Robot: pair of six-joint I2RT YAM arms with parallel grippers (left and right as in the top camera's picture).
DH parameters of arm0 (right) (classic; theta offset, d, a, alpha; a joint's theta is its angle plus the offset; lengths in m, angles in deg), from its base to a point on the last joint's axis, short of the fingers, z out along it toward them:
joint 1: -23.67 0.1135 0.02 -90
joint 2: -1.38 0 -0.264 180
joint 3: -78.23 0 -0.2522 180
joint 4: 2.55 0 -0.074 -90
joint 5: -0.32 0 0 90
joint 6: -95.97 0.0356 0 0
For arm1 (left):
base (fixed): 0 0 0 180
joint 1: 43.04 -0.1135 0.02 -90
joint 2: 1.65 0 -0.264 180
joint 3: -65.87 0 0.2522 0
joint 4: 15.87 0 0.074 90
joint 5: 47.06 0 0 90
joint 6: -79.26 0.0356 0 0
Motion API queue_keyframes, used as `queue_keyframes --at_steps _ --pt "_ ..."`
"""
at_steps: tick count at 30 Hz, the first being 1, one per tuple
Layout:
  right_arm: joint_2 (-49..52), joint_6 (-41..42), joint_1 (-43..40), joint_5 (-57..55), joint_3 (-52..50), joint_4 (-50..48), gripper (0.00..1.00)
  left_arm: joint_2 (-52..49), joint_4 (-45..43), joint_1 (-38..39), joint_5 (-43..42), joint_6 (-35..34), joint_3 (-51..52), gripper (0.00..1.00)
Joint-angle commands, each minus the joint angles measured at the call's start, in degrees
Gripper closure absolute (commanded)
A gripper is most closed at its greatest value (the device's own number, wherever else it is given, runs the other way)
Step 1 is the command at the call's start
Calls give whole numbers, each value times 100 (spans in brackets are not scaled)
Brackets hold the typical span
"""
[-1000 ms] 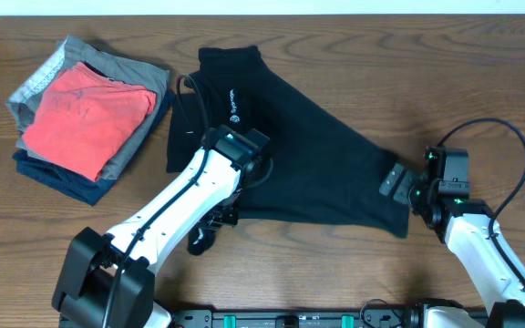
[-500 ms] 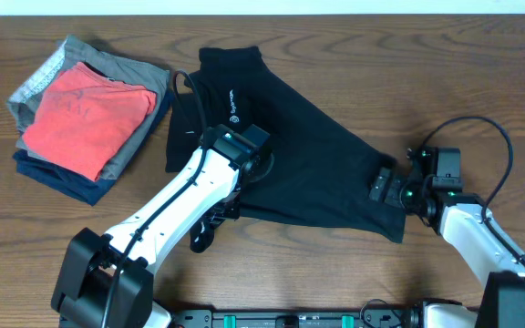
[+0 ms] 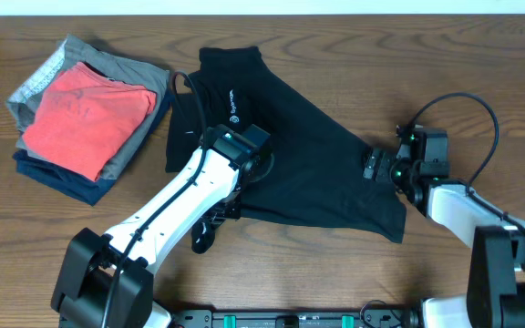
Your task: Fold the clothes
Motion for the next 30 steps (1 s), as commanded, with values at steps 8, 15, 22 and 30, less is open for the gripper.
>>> queue_keyframes --at_steps 8,15,22,30 --pt "734 549 275 555 -326 -354 78 127 7 -31 -37 -151 -4 94" --pt "417 562 -46 105 205 -367 99 125 9 -31 -37 -151 -4 94" --pt "254 87 -625 -538 1906 304 99 127 -15 -31 -39 -168 -4 94" --pt "254 -129 -885 -1161 3344 787 1 127 -61 -31 -39 -284 -4 94"
